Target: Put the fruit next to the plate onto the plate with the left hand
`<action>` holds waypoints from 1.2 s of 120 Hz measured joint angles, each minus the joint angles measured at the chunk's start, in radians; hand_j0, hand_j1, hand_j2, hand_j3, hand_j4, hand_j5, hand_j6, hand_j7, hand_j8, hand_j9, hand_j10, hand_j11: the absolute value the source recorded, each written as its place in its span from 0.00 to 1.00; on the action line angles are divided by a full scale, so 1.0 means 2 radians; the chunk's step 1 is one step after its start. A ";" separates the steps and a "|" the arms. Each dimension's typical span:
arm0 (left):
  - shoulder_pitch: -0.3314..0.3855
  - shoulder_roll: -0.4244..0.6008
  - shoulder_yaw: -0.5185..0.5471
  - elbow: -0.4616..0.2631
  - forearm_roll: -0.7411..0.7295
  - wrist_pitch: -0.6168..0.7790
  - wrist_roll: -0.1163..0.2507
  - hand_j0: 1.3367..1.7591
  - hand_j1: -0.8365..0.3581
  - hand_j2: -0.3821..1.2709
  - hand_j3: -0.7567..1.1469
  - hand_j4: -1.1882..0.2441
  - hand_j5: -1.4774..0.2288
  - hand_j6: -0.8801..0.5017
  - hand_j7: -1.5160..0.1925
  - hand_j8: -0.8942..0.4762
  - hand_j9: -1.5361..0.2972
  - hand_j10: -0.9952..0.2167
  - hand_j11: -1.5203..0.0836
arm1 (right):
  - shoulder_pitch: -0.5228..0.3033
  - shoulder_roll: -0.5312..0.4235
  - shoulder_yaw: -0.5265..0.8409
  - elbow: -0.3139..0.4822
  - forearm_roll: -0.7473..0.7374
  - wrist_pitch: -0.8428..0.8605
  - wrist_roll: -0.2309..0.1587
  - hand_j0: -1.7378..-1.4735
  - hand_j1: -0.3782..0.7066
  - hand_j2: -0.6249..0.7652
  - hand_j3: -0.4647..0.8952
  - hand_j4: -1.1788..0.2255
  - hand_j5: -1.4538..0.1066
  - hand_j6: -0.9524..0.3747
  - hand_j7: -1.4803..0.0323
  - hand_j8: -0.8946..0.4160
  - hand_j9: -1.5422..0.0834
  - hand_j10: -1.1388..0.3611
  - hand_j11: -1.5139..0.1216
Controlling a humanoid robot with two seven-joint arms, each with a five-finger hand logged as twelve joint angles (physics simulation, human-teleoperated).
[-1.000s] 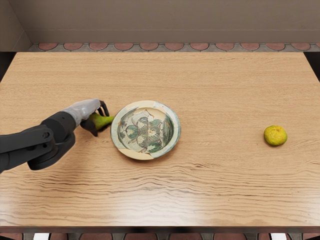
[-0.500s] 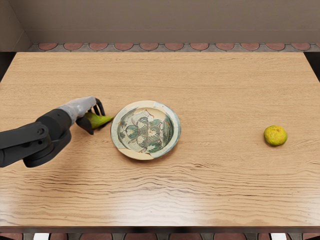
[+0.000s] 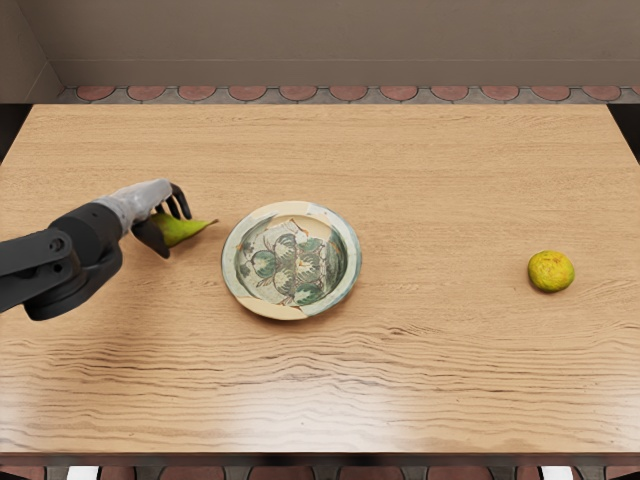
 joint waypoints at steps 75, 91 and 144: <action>-0.021 0.007 -0.056 -0.005 -0.049 -0.077 0.000 0.75 0.49 0.38 0.40 0.49 0.32 0.37 0.35 0.37 0.33 0.35 0.37 | 0.000 0.000 0.000 0.000 0.000 0.000 0.000 0.30 0.06 0.45 0.34 0.82 0.91 0.70 0.96 0.66 0.93 0.74 0.90; -0.034 0.007 -0.058 -0.009 -0.061 -0.086 0.000 0.75 0.48 0.39 0.40 0.48 0.31 0.37 0.34 0.38 0.33 0.36 0.37 | 0.000 0.000 0.000 0.000 0.000 0.000 0.000 0.30 0.06 0.45 0.34 0.82 0.91 0.70 0.96 0.66 0.93 0.74 0.90; -0.075 0.005 -0.059 -0.011 -0.124 -0.121 0.000 0.75 0.47 0.40 0.40 0.49 0.30 0.38 0.34 0.39 0.32 0.37 0.36 | 0.000 0.000 0.000 0.000 0.000 0.000 0.000 0.30 0.06 0.45 0.34 0.82 0.91 0.70 0.96 0.66 0.93 0.74 0.90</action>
